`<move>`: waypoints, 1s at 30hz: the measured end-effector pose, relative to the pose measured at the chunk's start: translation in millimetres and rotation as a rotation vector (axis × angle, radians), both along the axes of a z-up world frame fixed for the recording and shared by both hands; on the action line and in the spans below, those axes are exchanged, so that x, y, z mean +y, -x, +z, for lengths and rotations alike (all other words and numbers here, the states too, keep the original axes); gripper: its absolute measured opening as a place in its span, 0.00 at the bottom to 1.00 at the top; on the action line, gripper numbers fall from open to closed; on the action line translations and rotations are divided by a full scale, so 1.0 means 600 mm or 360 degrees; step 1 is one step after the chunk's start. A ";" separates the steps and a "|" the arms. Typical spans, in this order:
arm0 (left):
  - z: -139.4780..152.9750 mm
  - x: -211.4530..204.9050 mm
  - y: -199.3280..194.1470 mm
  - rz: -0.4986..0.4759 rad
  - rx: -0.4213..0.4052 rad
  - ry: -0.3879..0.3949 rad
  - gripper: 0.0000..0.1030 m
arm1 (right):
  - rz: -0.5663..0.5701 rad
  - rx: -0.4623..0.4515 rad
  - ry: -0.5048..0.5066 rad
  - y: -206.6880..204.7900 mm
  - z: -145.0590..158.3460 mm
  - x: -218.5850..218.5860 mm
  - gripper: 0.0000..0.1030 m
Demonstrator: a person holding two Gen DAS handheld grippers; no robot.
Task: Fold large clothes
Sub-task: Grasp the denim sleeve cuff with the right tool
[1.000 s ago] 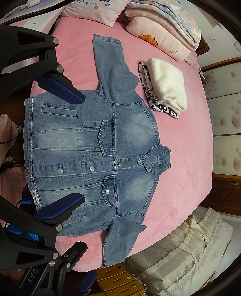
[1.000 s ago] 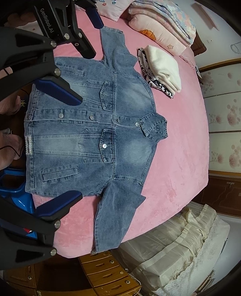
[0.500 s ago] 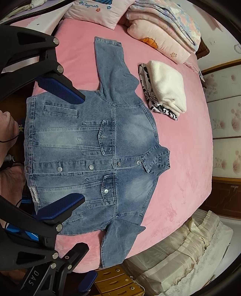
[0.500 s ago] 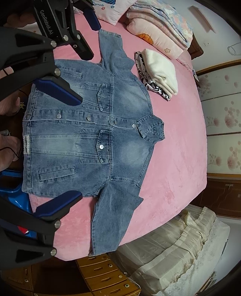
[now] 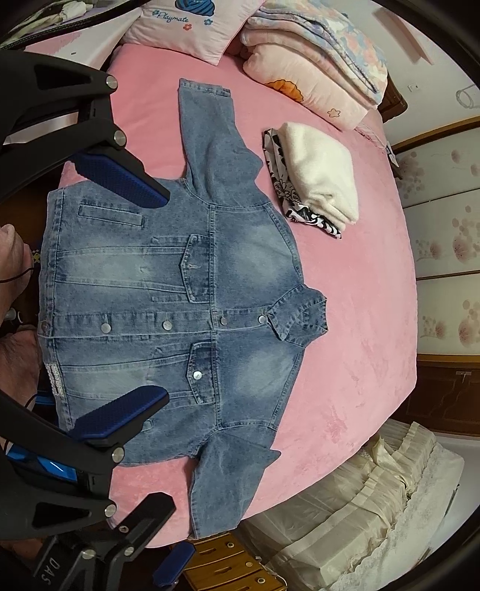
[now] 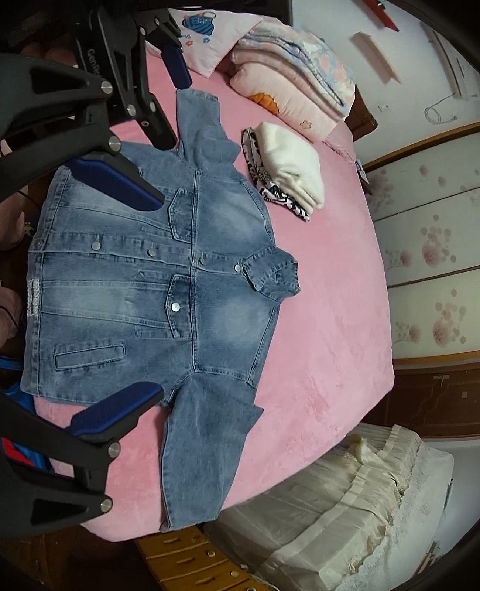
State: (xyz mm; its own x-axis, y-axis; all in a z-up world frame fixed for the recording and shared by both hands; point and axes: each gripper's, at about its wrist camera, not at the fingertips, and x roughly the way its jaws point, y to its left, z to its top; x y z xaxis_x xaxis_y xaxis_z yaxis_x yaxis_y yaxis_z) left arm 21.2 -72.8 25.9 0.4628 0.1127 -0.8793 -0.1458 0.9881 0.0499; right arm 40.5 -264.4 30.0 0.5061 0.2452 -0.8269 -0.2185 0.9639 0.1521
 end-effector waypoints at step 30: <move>-0.049 -0.296 -0.276 -0.0464 -0.0059 0.0596 0.81 | -0.0856 0.0046 -0.0100 -0.130 -0.154 -0.406 0.85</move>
State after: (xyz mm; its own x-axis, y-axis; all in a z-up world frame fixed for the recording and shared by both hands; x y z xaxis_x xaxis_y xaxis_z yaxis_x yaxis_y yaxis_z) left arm 186.5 -250.4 -3.7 0.4600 -0.3481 -0.8168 0.1451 0.9370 -0.3177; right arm 118.8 -508.1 -62.6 0.5510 0.0072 -0.8345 0.3086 0.9273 0.2117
